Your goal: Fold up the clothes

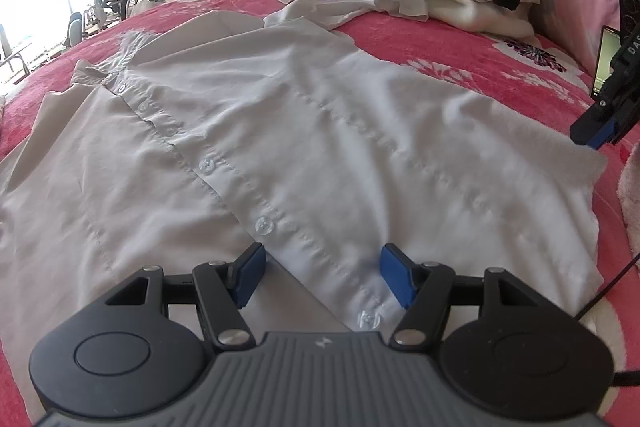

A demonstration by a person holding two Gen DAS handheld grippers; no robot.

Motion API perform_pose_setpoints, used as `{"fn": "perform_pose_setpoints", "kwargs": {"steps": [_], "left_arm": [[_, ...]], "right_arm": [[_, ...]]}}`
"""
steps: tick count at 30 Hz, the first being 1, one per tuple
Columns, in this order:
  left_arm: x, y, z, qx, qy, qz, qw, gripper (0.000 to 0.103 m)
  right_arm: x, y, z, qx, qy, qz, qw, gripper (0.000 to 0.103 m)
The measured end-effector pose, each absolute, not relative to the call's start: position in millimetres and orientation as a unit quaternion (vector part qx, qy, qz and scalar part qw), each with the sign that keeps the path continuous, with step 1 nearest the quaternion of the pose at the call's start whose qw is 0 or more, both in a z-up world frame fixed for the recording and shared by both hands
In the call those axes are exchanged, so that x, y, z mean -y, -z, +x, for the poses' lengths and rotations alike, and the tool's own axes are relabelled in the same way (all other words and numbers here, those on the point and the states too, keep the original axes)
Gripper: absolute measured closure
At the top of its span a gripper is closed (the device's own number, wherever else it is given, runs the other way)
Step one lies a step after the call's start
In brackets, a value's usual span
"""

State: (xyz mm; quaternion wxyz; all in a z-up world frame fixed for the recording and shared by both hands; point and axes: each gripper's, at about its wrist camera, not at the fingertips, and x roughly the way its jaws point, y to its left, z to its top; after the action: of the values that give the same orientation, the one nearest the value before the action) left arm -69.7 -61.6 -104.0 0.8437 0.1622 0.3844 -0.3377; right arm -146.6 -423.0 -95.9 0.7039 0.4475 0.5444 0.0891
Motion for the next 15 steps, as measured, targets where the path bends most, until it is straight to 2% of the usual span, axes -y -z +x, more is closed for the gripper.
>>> {"fn": "perform_pose_setpoints", "kwargs": {"steps": [5, 11, 12, 13, 15], "left_arm": [[62.4, 104.4, -70.0, -0.384, 0.338, 0.163, 0.844, 0.037], [63.0, 104.5, -69.7, -0.384, 0.338, 0.164, 0.843, 0.037], [63.1, 104.5, -69.7, -0.384, 0.338, 0.164, 0.844, 0.037], [63.0, 104.5, -69.7, -0.384, 0.337, 0.164, 0.844, 0.037], [63.3, 104.8, -70.1, -0.383, 0.337, 0.164, 0.844, 0.037]], "right_arm": [[421.4, 93.3, -151.0, -0.542, -0.088, 0.444, 0.708, 0.072], [408.4, 94.5, -146.2, -0.563, -0.083, 0.392, 0.723, 0.071], [406.0, 94.4, -145.2, -0.567, -0.081, 0.38, 0.726, 0.075], [403.7, 94.2, -144.3, -0.572, -0.079, 0.368, 0.729, 0.086], [399.8, 92.9, -143.7, -0.581, -0.077, 0.349, 0.731, 0.099]]}}
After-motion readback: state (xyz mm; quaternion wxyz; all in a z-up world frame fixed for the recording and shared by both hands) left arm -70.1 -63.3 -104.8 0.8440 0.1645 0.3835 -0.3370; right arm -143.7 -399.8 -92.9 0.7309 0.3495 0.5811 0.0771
